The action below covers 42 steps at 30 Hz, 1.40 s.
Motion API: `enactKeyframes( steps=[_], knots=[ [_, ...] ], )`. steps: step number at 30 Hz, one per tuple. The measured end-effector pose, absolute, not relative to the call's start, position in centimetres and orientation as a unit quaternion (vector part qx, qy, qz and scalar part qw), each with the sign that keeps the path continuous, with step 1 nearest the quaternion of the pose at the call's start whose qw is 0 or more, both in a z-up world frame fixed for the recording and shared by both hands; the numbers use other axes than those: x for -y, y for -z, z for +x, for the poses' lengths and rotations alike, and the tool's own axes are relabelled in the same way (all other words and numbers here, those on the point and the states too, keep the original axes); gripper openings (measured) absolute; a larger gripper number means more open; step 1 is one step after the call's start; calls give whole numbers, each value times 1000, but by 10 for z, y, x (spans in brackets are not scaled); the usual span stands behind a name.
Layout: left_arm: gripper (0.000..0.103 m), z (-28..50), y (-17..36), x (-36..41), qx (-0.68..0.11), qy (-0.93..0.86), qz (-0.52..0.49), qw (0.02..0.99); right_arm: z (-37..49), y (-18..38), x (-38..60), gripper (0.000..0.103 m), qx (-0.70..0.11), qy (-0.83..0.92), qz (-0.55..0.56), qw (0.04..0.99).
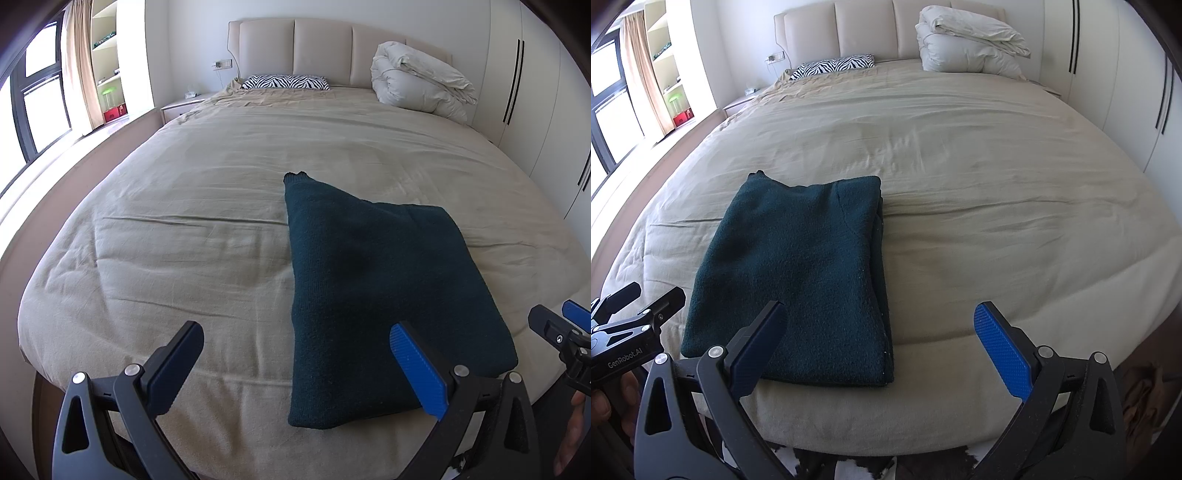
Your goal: Fold small clothes
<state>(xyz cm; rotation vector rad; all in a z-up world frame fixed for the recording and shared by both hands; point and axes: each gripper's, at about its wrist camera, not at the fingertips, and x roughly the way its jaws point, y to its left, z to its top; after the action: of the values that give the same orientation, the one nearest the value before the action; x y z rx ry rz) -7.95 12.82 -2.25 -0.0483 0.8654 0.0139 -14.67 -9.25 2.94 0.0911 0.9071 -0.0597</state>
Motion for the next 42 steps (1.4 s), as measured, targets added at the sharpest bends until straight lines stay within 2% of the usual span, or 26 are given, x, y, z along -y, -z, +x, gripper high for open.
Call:
enactKeyframes(
  steps=[42],
  knots=[
    [103,-80,26,-135,-424,-12,-22,905,-146,-28,94,103,-439,32,41,897]
  ],
)
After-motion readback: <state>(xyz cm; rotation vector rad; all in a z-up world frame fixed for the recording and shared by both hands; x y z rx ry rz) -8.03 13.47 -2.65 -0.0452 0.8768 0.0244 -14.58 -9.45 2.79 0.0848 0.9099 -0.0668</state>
